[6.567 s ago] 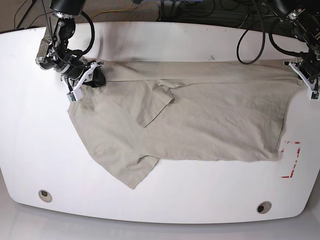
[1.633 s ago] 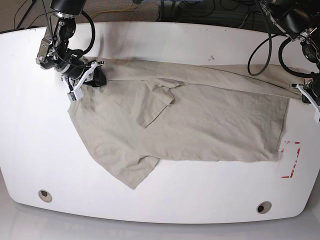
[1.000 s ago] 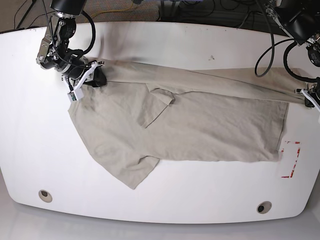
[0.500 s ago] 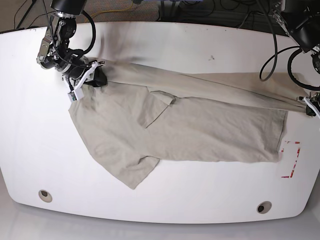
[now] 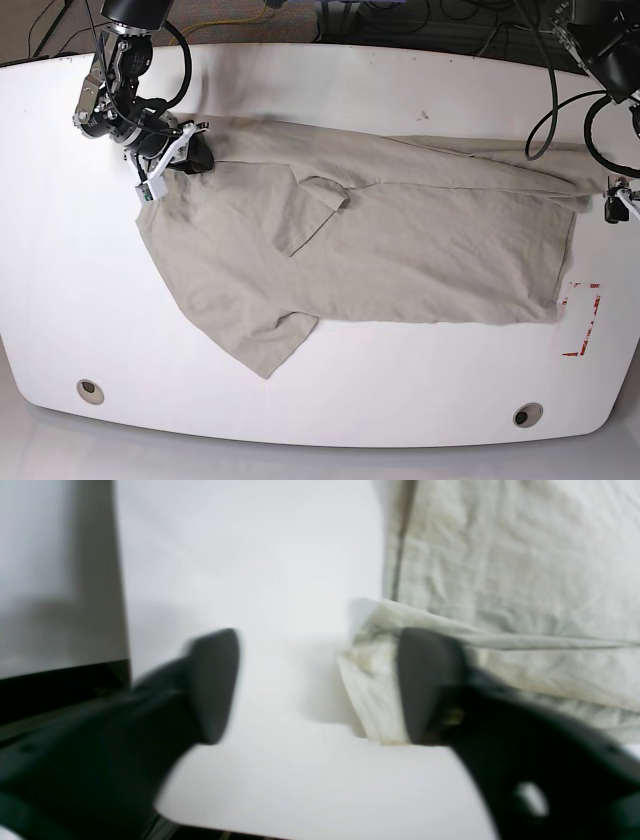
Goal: Layout the t-shirt on the table in an organized manner, then fold the t-shirt properly
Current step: 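Slide the left gripper along the edge, tugging the fabric taut, then move the left gripper inward over the shirt toward the right gripper, then pull both held corners apart, stretching the shirt edge taut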
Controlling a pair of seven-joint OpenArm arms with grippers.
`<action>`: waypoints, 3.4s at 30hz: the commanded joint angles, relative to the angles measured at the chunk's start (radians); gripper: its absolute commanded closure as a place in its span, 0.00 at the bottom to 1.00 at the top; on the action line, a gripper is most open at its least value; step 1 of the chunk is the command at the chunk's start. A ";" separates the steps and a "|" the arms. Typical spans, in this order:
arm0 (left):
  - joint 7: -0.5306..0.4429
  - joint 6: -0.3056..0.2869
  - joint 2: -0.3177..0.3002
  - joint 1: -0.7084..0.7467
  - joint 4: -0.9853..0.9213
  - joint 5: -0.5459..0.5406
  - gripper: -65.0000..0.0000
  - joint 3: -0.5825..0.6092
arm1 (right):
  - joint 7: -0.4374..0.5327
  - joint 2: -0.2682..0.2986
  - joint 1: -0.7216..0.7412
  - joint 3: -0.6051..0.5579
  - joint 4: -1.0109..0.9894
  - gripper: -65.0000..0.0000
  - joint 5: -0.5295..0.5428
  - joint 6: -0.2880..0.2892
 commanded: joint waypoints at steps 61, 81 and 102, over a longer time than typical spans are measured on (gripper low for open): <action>-0.330 -0.001 0.225 0.193 0.117 0.116 1.00 0.193 | -0.016 -0.019 -0.009 -0.004 0.190 0.84 -0.115 -0.009; -0.348 -0.001 0.244 0.269 0.267 0.118 0.61 0.139 | -0.012 0.016 -0.106 0.091 0.359 0.42 -0.115 -0.009; -0.348 -0.001 0.237 0.352 0.313 0.116 0.58 0.078 | -0.006 0.018 -0.131 0.242 0.144 0.36 -0.118 -0.009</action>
